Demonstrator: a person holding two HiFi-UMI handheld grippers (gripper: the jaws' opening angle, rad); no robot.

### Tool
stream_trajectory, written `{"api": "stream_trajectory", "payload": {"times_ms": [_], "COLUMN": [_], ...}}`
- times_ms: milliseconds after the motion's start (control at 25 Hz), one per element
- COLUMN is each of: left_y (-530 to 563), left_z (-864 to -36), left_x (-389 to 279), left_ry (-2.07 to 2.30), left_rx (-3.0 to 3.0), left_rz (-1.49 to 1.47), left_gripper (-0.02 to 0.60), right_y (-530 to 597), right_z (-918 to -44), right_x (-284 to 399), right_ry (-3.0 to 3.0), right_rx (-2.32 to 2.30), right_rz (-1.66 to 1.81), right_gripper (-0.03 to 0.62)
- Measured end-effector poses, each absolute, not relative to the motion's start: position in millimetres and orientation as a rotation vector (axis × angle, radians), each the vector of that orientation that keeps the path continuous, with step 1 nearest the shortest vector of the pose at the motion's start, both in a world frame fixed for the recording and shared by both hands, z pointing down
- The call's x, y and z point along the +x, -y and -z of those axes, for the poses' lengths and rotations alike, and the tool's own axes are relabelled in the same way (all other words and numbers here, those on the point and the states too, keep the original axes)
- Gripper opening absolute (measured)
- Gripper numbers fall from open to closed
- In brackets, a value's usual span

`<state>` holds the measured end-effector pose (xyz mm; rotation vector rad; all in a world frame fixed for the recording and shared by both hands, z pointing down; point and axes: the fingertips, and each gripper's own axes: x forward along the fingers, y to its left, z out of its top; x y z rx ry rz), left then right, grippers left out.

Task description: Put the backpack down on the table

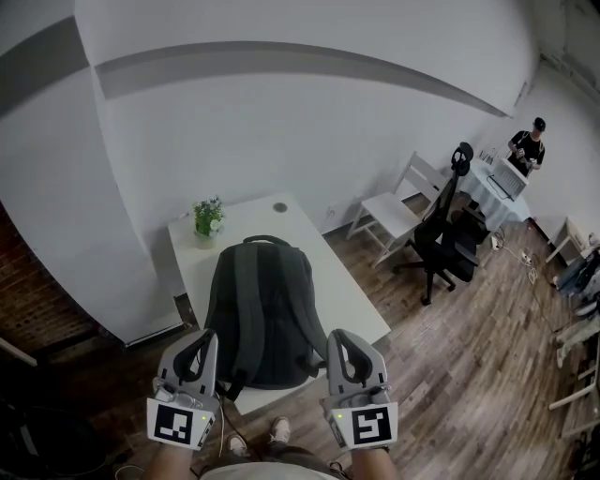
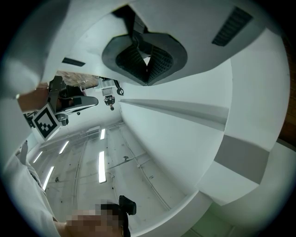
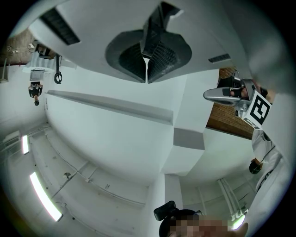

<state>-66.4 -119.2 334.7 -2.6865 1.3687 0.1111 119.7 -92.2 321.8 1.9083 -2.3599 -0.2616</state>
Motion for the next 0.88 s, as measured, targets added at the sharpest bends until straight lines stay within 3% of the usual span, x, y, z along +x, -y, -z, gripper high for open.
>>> {"api": "stream_trajectory", "payload": {"times_ms": [880], "left_y": [132], "left_z": [-331], "left_x": [-73], "left_ry": [-1.357], "left_rx": [-2.655], "left_rz": [-0.111], "left_gripper": [0.017], "right_y": [109], "right_z": [-321], "right_x": [101], "right_ry": [2.420], "right_rx": [1.913], "right_rz": [0.266], "right_gripper": [0.043]}}
